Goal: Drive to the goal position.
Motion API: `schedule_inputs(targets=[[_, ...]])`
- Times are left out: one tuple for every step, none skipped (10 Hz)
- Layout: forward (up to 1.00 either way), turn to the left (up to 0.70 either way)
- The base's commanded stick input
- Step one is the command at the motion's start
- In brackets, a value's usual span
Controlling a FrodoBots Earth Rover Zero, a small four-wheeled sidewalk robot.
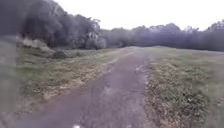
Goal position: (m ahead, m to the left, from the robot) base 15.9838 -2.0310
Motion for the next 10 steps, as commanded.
schedule_inputs(targets=[[0.45,-0.27],[0.45,-0.27],[0.45,-0.27],[0.45,0.0],[0.45,0.0],[0.45,0.0],[0.45,0.0],[0.43,0.0],[0.34,0.0],[0.0,0.0]])
